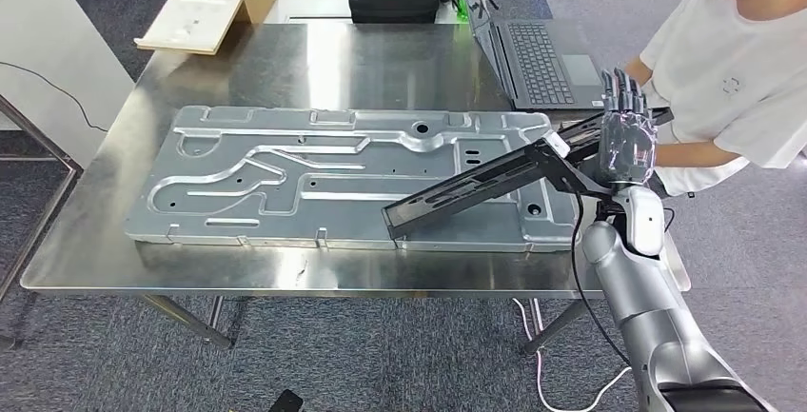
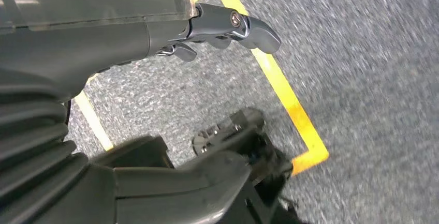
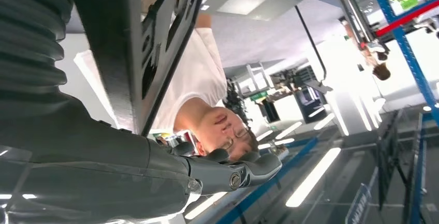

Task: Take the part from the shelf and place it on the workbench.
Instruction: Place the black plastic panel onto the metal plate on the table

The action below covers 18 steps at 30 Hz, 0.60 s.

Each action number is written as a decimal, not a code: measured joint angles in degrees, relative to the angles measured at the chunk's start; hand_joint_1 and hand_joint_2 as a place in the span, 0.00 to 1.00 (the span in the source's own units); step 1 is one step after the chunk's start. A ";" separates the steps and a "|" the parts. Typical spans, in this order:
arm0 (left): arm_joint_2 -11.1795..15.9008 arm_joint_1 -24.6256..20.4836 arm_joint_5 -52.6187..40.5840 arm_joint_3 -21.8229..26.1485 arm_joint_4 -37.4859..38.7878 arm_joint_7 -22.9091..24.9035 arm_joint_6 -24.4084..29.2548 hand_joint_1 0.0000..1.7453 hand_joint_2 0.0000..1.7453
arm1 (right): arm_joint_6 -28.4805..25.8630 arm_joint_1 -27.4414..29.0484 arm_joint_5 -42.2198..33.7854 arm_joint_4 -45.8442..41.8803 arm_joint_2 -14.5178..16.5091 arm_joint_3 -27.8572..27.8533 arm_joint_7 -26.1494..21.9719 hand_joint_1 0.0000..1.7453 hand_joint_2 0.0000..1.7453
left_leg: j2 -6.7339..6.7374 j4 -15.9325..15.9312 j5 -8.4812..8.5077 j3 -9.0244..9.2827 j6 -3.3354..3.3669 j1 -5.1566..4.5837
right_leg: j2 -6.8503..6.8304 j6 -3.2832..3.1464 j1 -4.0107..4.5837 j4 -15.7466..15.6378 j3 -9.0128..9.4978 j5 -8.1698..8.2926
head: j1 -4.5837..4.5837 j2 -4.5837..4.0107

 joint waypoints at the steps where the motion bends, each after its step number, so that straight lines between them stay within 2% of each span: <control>1: 0.01 -0.06 -0.02 0.05 0.00 0.00 0.01 0.00 0.00 | 0.32 -0.18 -0.43 0.31 -0.13 -0.21 0.06 0.00 1.00 | 0.03 -0.44 0.26 0.23 0.25 0.14 | -0.01 0.31 -0.02 1.15 -0.50 -0.83 | 0.00 0.00; 2: 0.01 -0.15 -0.03 0.10 0.00 0.00 0.01 0.00 0.00 | 0.69 -0.40 -0.94 0.66 -0.27 -0.46 0.09 0.00 1.00 | 0.06 -0.79 0.47 0.41 0.45 0.28 | -0.03 0.59 -0.09 3.37 -1.52 -2.16 | 0.02 0.00; 4: 0.00 -0.27 -0.11 0.20 0.00 0.01 0.03 0.00 0.00 | 1.56 -0.73 -2.13 1.61 -0.58 -0.99 0.20 0.00 1.00 | 0.05 -0.87 0.51 0.45 0.68 0.26 | -0.03 1.09 -0.30 10.00 -4.75 -5.28 | 0.02 0.00; 5: 0.01 -0.24 -0.15 0.26 0.00 0.02 0.07 0.00 0.00 | 1.97 -0.72 -2.71 2.15 -0.72 -1.23 0.28 0.00 1.00 | 0.05 -0.83 0.47 0.44 0.69 0.27 | -0.04 1.30 -0.47 12.67 -6.12 -6.04 | 0.03 0.00; 6: 0.01 -0.17 -0.19 0.31 0.00 0.03 0.10 0.00 0.00 | 2.32 -0.68 -3.24 2.65 -0.84 -1.45 0.38 0.00 1.00 | 0.04 -0.76 0.42 0.44 0.66 0.29 | -0.05 1.48 -0.67 13.72 -6.75 -5.82 | 0.02 0.00; 7: 0.02 -0.12 -0.20 0.37 0.00 0.05 0.14 0.00 0.00 | 2.62 -0.67 -3.68 3.06 -0.90 -1.63 0.46 0.00 1.00 | 0.03 -0.64 0.35 0.44 0.56 0.33 | -0.09 1.62 -0.87 12.62 -6.30 -4.58 | 0.02 0.00; 9: 0.02 -0.10 -0.25 0.46 0.00 0.07 0.20 0.00 0.00 | 3.51 -0.90 -4.61 3.69 -1.00 -2.02 0.69 0.00 1.00 | 0.01 -0.27 0.04 0.41 0.12 0.40 | -0.23 1.84 -1.23 5.99 -3.05 -1.13 | 0.01 0.00; 11: 0.06 -0.21 -0.33 0.58 0.00 0.07 0.29 0.00 0.00 | 5.36 -1.57 -5.95 4.62 -1.12 -2.39 1.28 0.00 1.00 | -0.01 0.22 -0.28 0.20 -0.50 0.25 | -0.25 1.61 -1.12 0.73 -0.54 0.50 | -0.01 0.00; 15: 0.18 -0.22 -0.46 0.75 0.00 0.09 0.42 0.00 0.00 | 11.22 -3.35 -9.98 8.12 -1.53 -3.46 2.87 0.00 1.00 | -0.03 1.06 -0.92 -0.12 -1.61 0.25 | -0.13 0.21 -0.89 -0.33 -0.19 0.65 | -0.02 0.00; 16: 0.22 -0.22 -0.50 0.77 0.00 0.09 0.44 0.00 0.00 | 13.13 -4.10 -11.21 9.07 -1.62 -3.70 3.11 0.00 1.00 | -0.03 2.40 -1.83 -0.60 -1.87 0.33 | -0.11 -0.17 -0.89 -0.45 -0.12 0.74 | -0.02 0.00; 18: 0.31 -0.28 -0.62 0.84 0.00 0.09 0.49 0.00 0.00 | 17.13 -5.99 -14.24 11.74 -1.82 -4.26 3.26 0.00 1.00 | -0.04 8.07 -5.01 -3.01 -2.20 0.46 | -0.06 -0.77 -0.77 -0.55 -0.02 0.78 | -0.02 0.00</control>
